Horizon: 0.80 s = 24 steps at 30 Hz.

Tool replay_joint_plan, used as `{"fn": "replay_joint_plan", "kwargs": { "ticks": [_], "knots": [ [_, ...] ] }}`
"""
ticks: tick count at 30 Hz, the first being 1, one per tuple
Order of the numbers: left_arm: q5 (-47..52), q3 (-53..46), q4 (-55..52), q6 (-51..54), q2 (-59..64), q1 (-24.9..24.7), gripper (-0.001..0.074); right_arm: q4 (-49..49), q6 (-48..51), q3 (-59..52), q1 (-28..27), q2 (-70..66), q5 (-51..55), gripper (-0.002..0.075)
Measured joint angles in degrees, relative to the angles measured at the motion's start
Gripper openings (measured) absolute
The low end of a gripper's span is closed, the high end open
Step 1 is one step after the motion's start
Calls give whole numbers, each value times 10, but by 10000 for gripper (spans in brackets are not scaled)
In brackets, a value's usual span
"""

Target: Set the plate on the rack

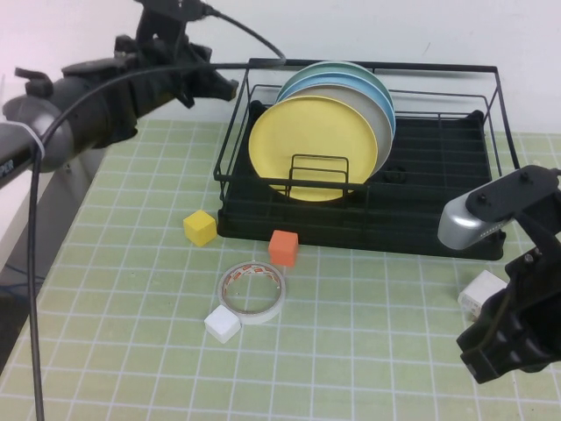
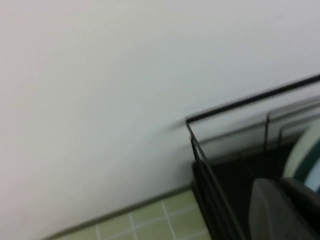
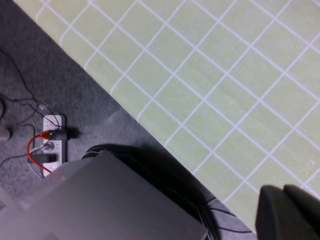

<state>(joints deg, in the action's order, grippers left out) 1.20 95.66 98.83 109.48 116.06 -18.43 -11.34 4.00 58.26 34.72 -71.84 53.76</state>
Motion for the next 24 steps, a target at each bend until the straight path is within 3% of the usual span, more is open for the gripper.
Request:
{"fn": "replay_joint_plan", "kwargs": {
  "ticks": [10, 18, 24],
  "knots": [
    [100, -11, 1, 3, 58, 0, 0, -2, -16, -4, 0, 0, 5, 1],
    [208, -13, -6, 80, 98, 0, 0, -6, -24, -4, 0, 0, 8, 1],
    [212, -13, -11, 78, 92, 0, 0, -6, -26, -4, 0, 0, 13, 1]
  ]
}}
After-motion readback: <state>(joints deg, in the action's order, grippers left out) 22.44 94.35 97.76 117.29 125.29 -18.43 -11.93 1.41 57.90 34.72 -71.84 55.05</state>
